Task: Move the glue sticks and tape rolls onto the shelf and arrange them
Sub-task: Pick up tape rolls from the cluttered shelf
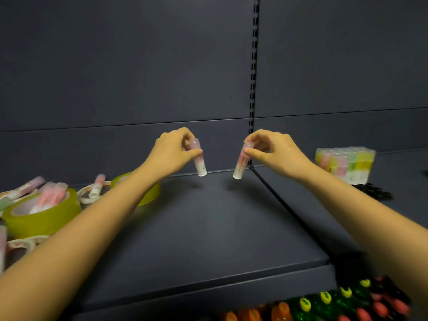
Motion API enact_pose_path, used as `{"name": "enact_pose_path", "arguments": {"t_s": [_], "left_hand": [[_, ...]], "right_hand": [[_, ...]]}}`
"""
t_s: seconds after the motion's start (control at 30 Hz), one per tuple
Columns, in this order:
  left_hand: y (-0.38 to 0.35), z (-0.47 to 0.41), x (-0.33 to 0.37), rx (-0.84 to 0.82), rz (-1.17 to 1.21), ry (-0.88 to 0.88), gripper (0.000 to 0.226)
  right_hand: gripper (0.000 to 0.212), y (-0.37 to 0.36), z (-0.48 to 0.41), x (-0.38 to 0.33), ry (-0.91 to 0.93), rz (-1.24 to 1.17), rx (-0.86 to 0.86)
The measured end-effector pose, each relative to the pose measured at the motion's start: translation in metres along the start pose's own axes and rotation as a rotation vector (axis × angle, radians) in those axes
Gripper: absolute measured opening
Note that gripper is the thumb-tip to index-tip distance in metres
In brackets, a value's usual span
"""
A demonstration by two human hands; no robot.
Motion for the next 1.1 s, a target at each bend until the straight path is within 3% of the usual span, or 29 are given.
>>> {"name": "enact_pose_path", "arguments": {"t_s": [0.27, 0.6, 0.8, 1.1], "left_hand": [[-0.061, -0.002, 0.109, -0.091, 0.107, -0.136, 0.014], [-0.132, -0.002, 0.226, -0.033, 0.135, -0.17, 0.016], [-0.173, -0.007, 0.257, 0.049, 0.115, -0.105, 0.021], [-0.212, -0.023, 0.258, 0.036, -0.113, -0.038, 0.023]], "right_hand": [[0.012, 0.082, 0.038, 0.047, 0.006, 0.037, 0.054], [0.021, 0.179, 0.065, 0.13, 0.019, 0.068, 0.043], [0.025, 0.194, 0.064, 0.172, 0.04, 0.054, 0.056], [0.021, 0.193, 0.057, 0.21, 0.032, -0.027, 0.044]]}}
Point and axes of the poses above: each hand's wrist, its own z-axis away from the middle knuckle, its own y-axis out of the back of the hand, x = y × z, the point moved 7 cm from there along -z, towards the middle knuckle, and after that the axes turned 4 degrees about -y, right-handed, at the moved point
